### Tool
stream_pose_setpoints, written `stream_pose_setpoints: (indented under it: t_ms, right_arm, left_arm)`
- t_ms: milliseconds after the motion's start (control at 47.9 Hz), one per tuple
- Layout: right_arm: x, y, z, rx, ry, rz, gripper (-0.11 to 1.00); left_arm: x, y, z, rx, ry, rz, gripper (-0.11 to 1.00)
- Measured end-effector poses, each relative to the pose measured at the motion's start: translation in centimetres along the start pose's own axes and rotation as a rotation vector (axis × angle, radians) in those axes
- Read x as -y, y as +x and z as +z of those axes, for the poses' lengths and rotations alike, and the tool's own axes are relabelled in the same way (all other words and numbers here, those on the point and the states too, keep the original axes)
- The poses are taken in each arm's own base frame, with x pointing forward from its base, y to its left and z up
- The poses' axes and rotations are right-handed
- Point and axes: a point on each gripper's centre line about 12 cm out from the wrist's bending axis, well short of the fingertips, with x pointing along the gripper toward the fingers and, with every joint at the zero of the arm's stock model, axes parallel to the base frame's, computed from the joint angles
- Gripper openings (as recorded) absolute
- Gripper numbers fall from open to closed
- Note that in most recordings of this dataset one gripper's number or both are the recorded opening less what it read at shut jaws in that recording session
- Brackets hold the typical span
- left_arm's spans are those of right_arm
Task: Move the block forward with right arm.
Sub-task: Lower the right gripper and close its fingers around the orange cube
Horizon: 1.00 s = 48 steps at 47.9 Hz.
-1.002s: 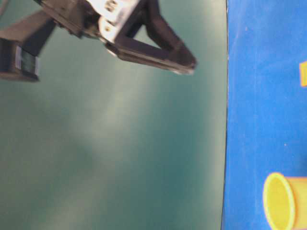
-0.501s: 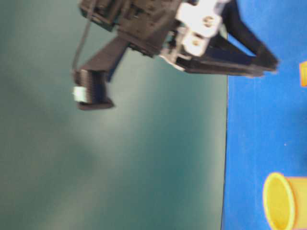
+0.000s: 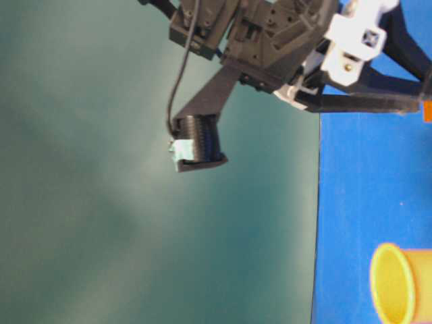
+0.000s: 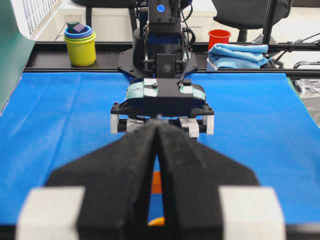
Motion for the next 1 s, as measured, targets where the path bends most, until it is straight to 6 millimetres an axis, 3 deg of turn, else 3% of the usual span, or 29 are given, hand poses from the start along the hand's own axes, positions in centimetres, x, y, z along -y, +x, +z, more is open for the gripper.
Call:
stream_pose_setpoints:
  t_ms: [731, 1002]
  right_arm:
    - [0.8, 1.6, -0.7, 0.004, 0.008, -0.011, 0.60]
    - [0.7, 1.6, -0.8, 0.004, 0.006, -0.010, 0.45]
  left_arm:
    - [0.0, 0.0, 0.0, -0.003, 0.000, 0.000, 0.00]
    - [0.0, 0.1, 0.1, 0.000, 0.000, 0.000, 0.00]
